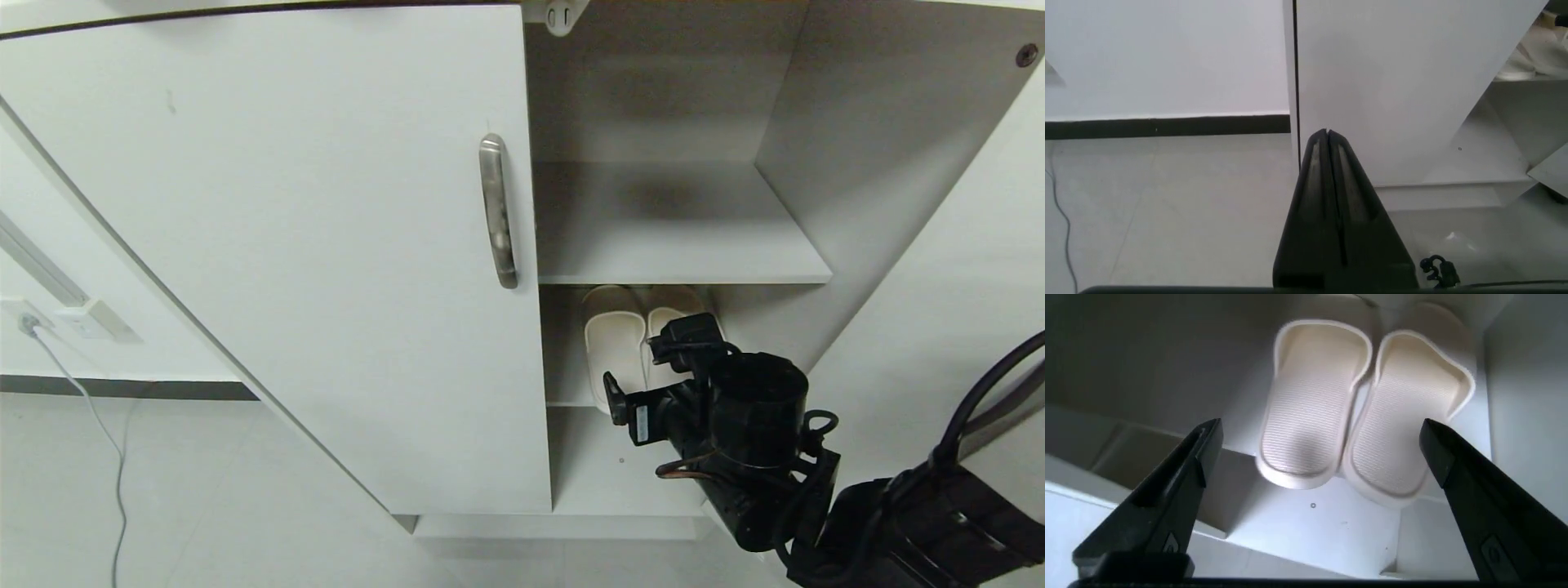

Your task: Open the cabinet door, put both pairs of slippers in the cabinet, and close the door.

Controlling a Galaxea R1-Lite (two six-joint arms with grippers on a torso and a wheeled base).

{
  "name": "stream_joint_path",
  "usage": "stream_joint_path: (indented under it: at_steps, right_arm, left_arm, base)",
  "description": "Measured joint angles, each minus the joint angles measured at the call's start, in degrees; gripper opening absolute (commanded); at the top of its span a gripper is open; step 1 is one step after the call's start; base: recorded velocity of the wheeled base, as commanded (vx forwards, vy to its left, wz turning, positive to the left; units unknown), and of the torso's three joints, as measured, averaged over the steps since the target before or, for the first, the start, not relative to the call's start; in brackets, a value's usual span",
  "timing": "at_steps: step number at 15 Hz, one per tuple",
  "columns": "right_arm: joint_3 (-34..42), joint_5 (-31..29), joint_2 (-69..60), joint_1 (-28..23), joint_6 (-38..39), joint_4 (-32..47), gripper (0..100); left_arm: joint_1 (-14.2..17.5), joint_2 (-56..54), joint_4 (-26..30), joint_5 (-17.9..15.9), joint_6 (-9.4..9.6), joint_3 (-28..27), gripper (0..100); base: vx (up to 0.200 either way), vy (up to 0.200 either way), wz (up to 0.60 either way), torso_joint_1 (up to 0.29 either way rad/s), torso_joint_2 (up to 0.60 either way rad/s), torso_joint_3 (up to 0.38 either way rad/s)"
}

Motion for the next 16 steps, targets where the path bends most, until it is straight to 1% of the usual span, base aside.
stream_joint_path:
  at_steps: [4, 16]
  right_arm:
    - [0.3, 0.02, -0.55, 0.78, 0.0, -0.06, 100]
    - [1.62, -0.04, -2.63, 0.87, 0.0, 0.02, 100]
  left_arm:
    - [0.0, 0.0, 0.01, 0.0, -0.11, 0.0, 0]
    - [-0.01, 0.0, 0.04, 0.0, -0.1, 0.0, 0]
  base:
    - [-0.2, 0.0, 0.0, -0.002, 0.0, 0.006]
    - [0.0, 0.0, 0.0, 0.0, 0.0, 0.0]
